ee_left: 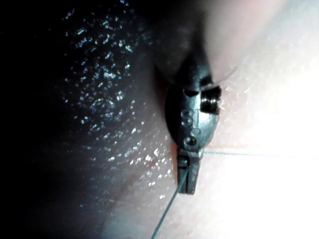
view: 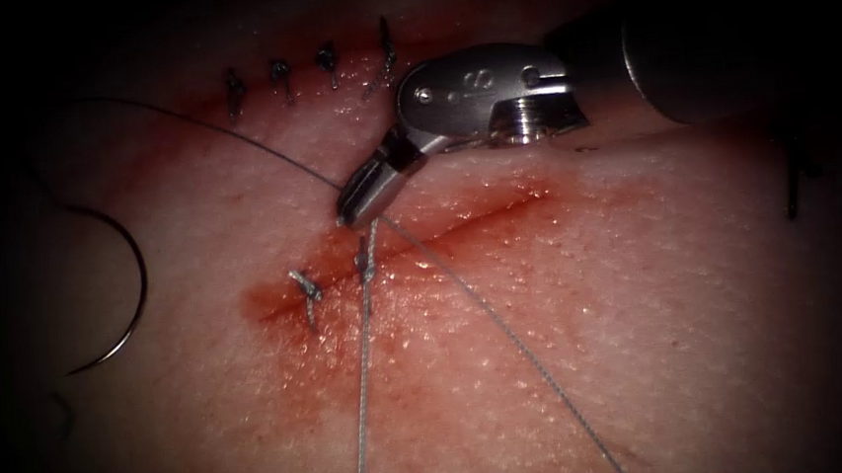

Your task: Wound Closure

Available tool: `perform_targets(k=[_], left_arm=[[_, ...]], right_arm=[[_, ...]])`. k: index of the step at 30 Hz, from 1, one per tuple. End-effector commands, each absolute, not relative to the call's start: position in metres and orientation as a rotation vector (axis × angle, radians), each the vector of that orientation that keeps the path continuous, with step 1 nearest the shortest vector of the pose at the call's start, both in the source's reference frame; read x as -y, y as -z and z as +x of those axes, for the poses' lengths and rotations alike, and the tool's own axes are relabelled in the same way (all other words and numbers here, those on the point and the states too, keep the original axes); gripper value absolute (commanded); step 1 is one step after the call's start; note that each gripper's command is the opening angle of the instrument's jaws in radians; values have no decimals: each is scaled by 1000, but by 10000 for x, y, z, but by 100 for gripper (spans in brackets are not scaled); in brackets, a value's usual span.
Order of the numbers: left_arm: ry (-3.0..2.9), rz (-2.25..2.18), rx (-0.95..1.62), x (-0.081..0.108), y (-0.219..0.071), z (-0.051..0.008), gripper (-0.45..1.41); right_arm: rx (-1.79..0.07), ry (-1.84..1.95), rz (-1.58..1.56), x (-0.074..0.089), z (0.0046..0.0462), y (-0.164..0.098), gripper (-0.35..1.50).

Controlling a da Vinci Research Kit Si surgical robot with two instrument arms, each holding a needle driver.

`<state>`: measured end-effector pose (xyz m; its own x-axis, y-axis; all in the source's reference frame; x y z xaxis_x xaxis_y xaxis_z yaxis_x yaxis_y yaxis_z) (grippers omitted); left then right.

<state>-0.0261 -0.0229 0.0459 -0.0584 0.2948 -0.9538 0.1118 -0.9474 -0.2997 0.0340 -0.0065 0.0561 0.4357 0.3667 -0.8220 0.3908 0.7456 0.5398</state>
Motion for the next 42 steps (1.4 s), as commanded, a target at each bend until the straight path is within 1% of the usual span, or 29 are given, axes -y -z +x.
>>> perform_targets(k=[1, 5, 9, 13, 18, 30, 42], left_arm=[[-2137, -2074, 475, 242, -460, -268, -45], [-2099, -2119, 608, 262, -457, -277, -45], [-2093, -2131, 654, 269, -470, -287, -45], [-2103, -2120, 654, 270, -496, -297, -45], [-2100, -2080, 678, 286, -520, -305, -45], [-2104, -2078, 744, 335, -510, -316, -45], [-2103, -2098, 766, 358, -488, -327, -45]], right_arm=[[-1152, 5, 761, 63, 351, -569, -35], [-1136, -39, 729, 56, 357, -577, -35], [-1120, -73, 693, 54, 362, -588, -35], [-1053, -90, 630, 57, 366, -609, -35], [-1012, -117, 558, 57, 363, -624, -35], [-1030, -134, 463, 32, 354, -601, -35], [-1041, -145, 439, 40, 359, -601, -35]])
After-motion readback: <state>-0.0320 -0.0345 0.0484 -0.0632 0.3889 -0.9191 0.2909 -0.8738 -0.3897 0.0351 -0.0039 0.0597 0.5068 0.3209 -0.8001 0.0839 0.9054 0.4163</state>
